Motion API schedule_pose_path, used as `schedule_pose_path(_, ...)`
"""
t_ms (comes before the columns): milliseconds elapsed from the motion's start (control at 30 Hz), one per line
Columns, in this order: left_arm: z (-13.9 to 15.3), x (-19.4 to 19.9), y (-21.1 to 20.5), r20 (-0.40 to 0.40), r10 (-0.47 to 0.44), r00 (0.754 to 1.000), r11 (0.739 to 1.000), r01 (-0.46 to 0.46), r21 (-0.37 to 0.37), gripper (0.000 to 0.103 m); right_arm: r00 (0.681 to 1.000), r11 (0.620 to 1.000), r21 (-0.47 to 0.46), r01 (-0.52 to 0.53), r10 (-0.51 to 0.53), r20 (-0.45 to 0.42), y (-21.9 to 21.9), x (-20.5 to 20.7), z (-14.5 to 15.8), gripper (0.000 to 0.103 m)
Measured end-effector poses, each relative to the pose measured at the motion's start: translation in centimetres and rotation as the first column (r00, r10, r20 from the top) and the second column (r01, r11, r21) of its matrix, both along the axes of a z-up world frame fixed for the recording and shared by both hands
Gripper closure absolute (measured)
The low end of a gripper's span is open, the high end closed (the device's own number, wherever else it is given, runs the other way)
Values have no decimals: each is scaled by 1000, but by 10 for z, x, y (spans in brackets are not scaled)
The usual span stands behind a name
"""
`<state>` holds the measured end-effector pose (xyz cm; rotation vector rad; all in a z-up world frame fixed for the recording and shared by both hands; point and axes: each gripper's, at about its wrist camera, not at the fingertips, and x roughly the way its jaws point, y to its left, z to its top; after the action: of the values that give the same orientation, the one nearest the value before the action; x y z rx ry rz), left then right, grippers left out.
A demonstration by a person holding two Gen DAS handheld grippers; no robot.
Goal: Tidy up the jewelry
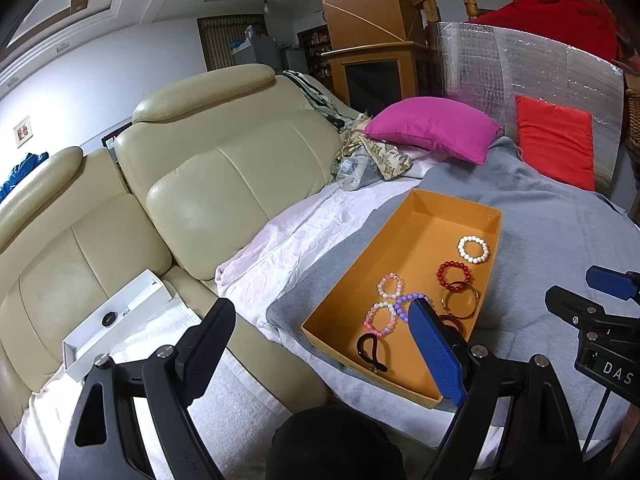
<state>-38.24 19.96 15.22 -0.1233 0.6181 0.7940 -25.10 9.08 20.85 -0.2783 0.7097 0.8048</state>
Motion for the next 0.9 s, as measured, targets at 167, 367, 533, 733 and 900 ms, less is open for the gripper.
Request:
schedule_pose_path(167,2,-1,0,6,2,1000,1000,-2,0,15,1000,1000,0,-7,7,12,0,-1,4,37)
schedule_pose_path(367,-3,2,6,-1,10,1000,1000,-10,-11,15,1000,1000,-1,-10,10,6,9,3,3,37)
schedule_pose_path(533,-6,4,11,1,15,1000,1000,-15,-19,15,1000,1000,-6,-17,17,4,17,6,-1,37)
schedule_pose_path(733,-12,12,22,-3,18,1000,999,-18,-35,15,1000,999,-26,-18,18,-3,28,14,-10,37)
schedule_pose_path(900,-18,21,33,-6,21,1000,998,-21,-52,15,1000,999,-41,-14,13,-23,41,27,-20,37)
